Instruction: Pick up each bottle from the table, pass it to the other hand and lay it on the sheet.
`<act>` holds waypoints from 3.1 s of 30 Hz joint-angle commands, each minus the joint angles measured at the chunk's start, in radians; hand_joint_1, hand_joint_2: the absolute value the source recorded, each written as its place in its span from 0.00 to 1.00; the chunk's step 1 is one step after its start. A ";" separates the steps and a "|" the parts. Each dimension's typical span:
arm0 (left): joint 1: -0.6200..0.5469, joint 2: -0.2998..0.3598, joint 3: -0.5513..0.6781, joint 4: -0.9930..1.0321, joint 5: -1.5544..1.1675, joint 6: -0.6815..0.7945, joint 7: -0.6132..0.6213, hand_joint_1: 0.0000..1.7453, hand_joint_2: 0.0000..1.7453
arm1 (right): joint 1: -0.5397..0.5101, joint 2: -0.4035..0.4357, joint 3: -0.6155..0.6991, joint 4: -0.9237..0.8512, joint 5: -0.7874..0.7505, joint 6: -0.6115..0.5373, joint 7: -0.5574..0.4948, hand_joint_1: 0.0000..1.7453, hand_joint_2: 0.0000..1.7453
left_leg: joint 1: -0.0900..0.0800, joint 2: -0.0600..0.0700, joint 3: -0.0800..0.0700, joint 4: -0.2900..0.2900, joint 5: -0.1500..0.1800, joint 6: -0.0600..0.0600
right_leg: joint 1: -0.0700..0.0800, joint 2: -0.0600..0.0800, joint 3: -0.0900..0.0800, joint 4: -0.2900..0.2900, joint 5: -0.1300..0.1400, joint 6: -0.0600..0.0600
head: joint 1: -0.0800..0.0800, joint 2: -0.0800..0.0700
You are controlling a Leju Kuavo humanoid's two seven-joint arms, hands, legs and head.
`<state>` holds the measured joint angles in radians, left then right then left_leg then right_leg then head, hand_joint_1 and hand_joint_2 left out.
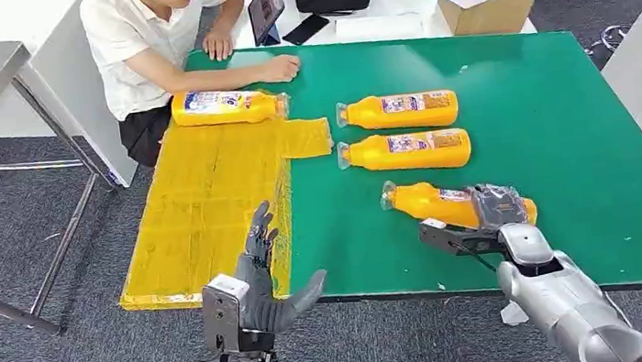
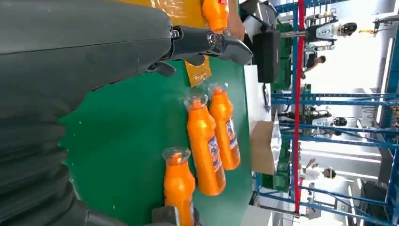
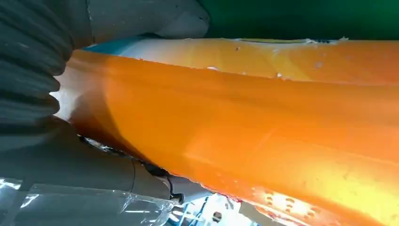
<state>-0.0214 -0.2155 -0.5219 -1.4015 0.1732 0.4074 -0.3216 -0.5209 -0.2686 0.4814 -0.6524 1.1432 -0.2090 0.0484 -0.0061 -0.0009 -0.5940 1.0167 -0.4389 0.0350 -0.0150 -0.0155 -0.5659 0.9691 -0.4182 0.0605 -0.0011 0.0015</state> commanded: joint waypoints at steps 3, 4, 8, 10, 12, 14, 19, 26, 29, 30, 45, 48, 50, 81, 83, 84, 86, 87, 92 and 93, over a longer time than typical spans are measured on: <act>-0.055 0.025 0.003 0.062 0.035 -0.007 -0.029 0.00 1.00 | 0.215 0.017 -0.168 -0.272 -0.565 0.218 -0.462 1.00 1.00 | 0.002 -0.003 0.002 -0.002 0.000 -0.002 | 0.002 -0.002 0.003 -0.002 0.000 -0.002 | 0.000 0.000; -0.063 0.018 0.004 0.081 0.046 0.005 -0.037 0.00 1.00 | 0.229 0.043 -0.173 -0.304 -0.605 0.235 -0.481 1.00 1.00 | 0.002 -0.003 0.003 -0.003 0.000 -0.003 | 0.002 -0.003 0.004 -0.003 -0.001 -0.003 | 0.000 0.000; -0.070 -0.018 0.035 0.157 0.209 0.010 -0.013 0.00 1.00 | 0.254 0.166 -0.145 -0.481 -0.704 0.213 -0.526 1.00 1.00 | 0.003 0.008 0.007 -0.004 -0.002 -0.005 | 0.003 0.008 0.005 -0.003 0.002 -0.004 | 0.001 0.000; -0.073 -0.010 0.019 0.164 0.228 0.018 -0.026 0.00 1.00 | 0.252 0.167 -0.122 -0.507 -0.712 0.206 -0.491 1.00 1.00 | 0.003 0.015 0.008 -0.004 -0.004 -0.008 | 0.003 0.016 0.002 -0.001 0.002 -0.006 | 0.001 0.000; -0.074 -0.001 0.006 0.156 0.244 0.026 -0.031 0.00 1.00 | 0.250 0.150 -0.113 -0.505 -0.728 0.204 -0.486 1.00 1.00 | 0.003 0.015 0.007 -0.002 -0.004 -0.007 | 0.003 0.014 0.002 0.000 0.002 -0.005 | 0.000 0.000; -0.074 0.000 0.005 0.154 0.245 0.027 -0.031 0.00 1.00 | 0.252 0.145 -0.117 -0.502 -0.733 0.202 -0.489 1.00 1.00 | 0.004 0.011 0.005 -0.001 -0.002 -0.006 | 0.004 0.011 0.000 0.001 0.000 -0.005 | 0.000 0.000; -0.064 0.000 -0.005 0.145 0.408 0.032 -0.006 0.00 1.00 | 0.276 0.207 -0.085 -0.661 -0.792 0.145 -0.569 1.00 1.00 | 0.003 0.011 -0.002 -0.001 0.000 -0.005 | 0.003 0.011 -0.006 0.003 0.001 -0.005 | 0.000 0.000; -0.096 0.038 -0.112 0.157 0.426 -0.008 -0.005 0.00 1.00 | 0.209 0.219 0.023 -0.603 -0.795 0.133 -0.512 1.00 1.00 | 0.001 0.009 -0.006 -0.001 0.001 -0.005 | 0.001 0.009 -0.009 0.003 0.002 -0.005 | 0.000 0.000; -0.119 0.036 -0.136 0.165 0.356 0.021 -0.013 0.00 1.00 | 0.166 0.230 0.073 -0.533 -0.771 0.136 -0.487 1.00 1.00 | 0.002 0.010 -0.007 -0.001 0.000 -0.005 | 0.001 0.010 -0.010 0.003 0.002 -0.005 | 0.000 0.000; -0.131 0.037 -0.144 0.180 0.343 0.026 0.000 0.00 1.00 | 0.154 0.235 0.091 -0.513 -0.757 0.135 -0.479 1.00 1.00 | 0.002 0.010 -0.008 -0.001 0.001 -0.004 | 0.001 0.009 -0.010 0.003 0.002 -0.004 | 0.000 0.000; -0.149 0.040 -0.141 0.155 0.236 0.015 -0.052 0.00 1.00 | 0.099 0.254 0.188 -0.394 -0.732 0.179 -0.410 1.00 1.00 | 0.002 0.008 -0.008 -0.001 0.001 -0.004 | 0.002 0.008 -0.010 0.002 0.002 -0.004 | 0.000 0.000; -0.154 0.035 -0.148 0.157 0.197 0.013 -0.032 0.00 1.00 | 0.082 0.258 0.224 -0.353 -0.700 0.177 -0.379 1.00 1.00 | 0.002 0.008 -0.007 -0.001 0.001 -0.005 | 0.002 0.008 -0.009 0.003 0.002 -0.005 | 0.000 0.000; -0.169 0.020 -0.132 0.206 0.186 0.022 -0.012 0.00 1.00 | 0.076 0.269 0.246 -0.351 -0.665 0.139 -0.399 1.00 1.00 | 0.002 0.008 -0.008 -0.001 0.001 -0.004 | 0.002 0.007 -0.010 0.002 0.002 -0.004 | 0.000 0.000; -0.192 -0.033 0.069 0.083 0.532 -0.135 -0.029 1.00 1.00 | 0.073 0.273 0.425 -0.559 -0.708 0.130 -0.429 0.71 1.00 | 0.002 0.008 -0.010 0.000 0.001 -0.004 | 0.002 0.007 -0.012 0.004 0.002 -0.004 | 0.000 0.000; -0.189 -0.037 0.075 0.088 0.531 -0.126 -0.039 1.00 1.00 | 0.079 0.278 0.418 -0.559 -0.716 0.120 -0.433 0.00 1.00 | 0.003 0.007 -0.009 0.000 0.001 -0.005 | 0.002 0.007 -0.011 0.003 0.001 -0.005 | 0.000 0.000; -0.190 -0.038 0.080 0.090 0.526 -0.118 -0.049 1.00 1.00 | 0.082 0.279 0.419 -0.565 -0.714 0.113 -0.439 0.00 1.00 | 0.003 0.007 -0.007 -0.001 0.000 -0.005 | 0.002 0.007 -0.010 0.003 0.001 -0.006 | 0.000 0.000; -0.190 -0.042 0.094 0.092 0.522 -0.093 -0.066 1.00 1.00 | 0.092 0.284 0.418 -0.575 -0.707 0.093 -0.445 0.00 1.00 | 0.002 0.007 -0.008 -0.001 0.001 -0.005 | 0.002 0.007 -0.011 0.003 0.001 -0.005 | 0.000 0.000; -0.193 -0.043 0.105 0.092 0.498 -0.054 -0.097 1.00 1.00 | 0.104 0.287 0.413 -0.585 -0.699 0.069 -0.452 0.00 0.00 | 0.003 0.007 -0.007 0.000 0.000 -0.005 | 0.002 0.007 -0.010 0.004 0.000 -0.006 | 0.001 0.000; -0.341 -0.031 0.137 0.369 0.394 0.169 -0.146 1.00 1.00 | 0.181 0.309 0.380 -0.602 -0.605 -0.159 -0.521 0.00 0.00 | 0.002 0.005 -0.008 -0.001 0.002 -0.005 | 0.002 0.004 -0.010 0.003 0.001 -0.005 | 0.000 0.000; -0.366 -0.036 0.157 0.424 0.393 0.179 -0.180 1.00 1.00 | 0.194 0.317 0.370 -0.601 -0.579 -0.229 -0.536 0.00 0.00 | 0.003 0.002 -0.006 -0.002 0.002 -0.006 | 0.002 0.002 -0.007 0.002 0.001 -0.006 | 0.000 0.000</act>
<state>-0.1662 -0.2579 -0.4391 -1.3207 0.6102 0.4408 -0.4391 -0.4126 0.0237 0.8228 -1.2318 0.4685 -0.2058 -0.4105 -0.0045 0.0069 -0.6043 1.0164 -0.4374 0.0319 -0.0138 -0.0091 -0.5792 0.9724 -0.4164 0.0574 -0.0008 0.0015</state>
